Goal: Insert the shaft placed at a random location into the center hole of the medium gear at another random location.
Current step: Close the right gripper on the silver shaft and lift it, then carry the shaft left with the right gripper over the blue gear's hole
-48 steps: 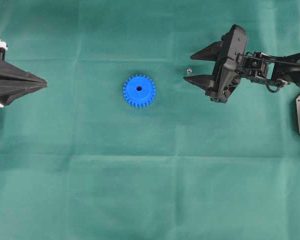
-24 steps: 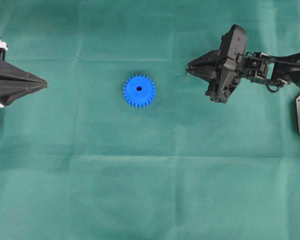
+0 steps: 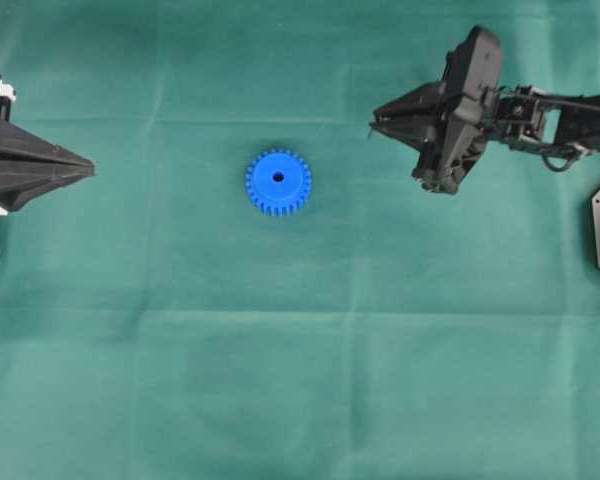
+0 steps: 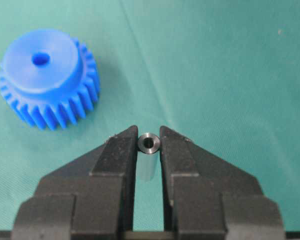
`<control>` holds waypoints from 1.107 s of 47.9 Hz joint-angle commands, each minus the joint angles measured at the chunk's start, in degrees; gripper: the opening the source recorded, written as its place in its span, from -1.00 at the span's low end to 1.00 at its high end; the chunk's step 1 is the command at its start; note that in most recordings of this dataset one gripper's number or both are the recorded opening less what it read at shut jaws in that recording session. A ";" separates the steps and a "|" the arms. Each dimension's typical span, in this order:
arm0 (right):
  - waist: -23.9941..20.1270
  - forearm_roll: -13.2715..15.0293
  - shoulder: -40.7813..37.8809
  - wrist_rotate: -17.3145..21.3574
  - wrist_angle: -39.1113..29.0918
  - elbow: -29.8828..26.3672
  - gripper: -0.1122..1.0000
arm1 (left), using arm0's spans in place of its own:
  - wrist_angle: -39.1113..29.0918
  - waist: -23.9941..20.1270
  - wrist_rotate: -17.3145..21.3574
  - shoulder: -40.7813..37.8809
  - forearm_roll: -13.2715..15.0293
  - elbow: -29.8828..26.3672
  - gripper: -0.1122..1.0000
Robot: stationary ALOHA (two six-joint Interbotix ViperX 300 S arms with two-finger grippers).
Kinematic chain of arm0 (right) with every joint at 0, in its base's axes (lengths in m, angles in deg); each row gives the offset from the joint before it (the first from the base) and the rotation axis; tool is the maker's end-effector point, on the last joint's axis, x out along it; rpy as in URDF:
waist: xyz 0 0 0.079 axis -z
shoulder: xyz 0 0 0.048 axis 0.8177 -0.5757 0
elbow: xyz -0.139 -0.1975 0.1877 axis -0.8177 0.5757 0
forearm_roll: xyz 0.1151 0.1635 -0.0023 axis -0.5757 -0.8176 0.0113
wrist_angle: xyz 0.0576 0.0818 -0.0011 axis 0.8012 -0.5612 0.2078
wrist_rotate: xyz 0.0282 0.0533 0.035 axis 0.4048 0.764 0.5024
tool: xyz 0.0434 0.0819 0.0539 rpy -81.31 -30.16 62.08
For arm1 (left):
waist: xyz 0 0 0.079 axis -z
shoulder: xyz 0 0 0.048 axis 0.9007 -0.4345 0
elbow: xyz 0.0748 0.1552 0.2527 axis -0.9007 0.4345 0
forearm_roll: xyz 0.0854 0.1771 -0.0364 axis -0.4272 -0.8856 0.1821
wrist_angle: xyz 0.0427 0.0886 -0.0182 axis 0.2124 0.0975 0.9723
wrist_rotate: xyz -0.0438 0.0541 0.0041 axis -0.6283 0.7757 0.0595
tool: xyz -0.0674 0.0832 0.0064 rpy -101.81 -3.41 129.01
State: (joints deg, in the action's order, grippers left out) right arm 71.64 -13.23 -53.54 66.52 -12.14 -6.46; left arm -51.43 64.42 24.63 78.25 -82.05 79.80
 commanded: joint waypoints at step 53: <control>-6.77 -0.70 -5.27 0.62 -1.67 -12.22 -0.55 | 0.18 0.09 -0.26 -0.44 -0.18 -1.32 -0.79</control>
State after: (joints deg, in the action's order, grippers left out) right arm 65.75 -13.67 -58.11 66.61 -14.34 -15.43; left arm -51.61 64.42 24.54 78.25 -82.14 79.80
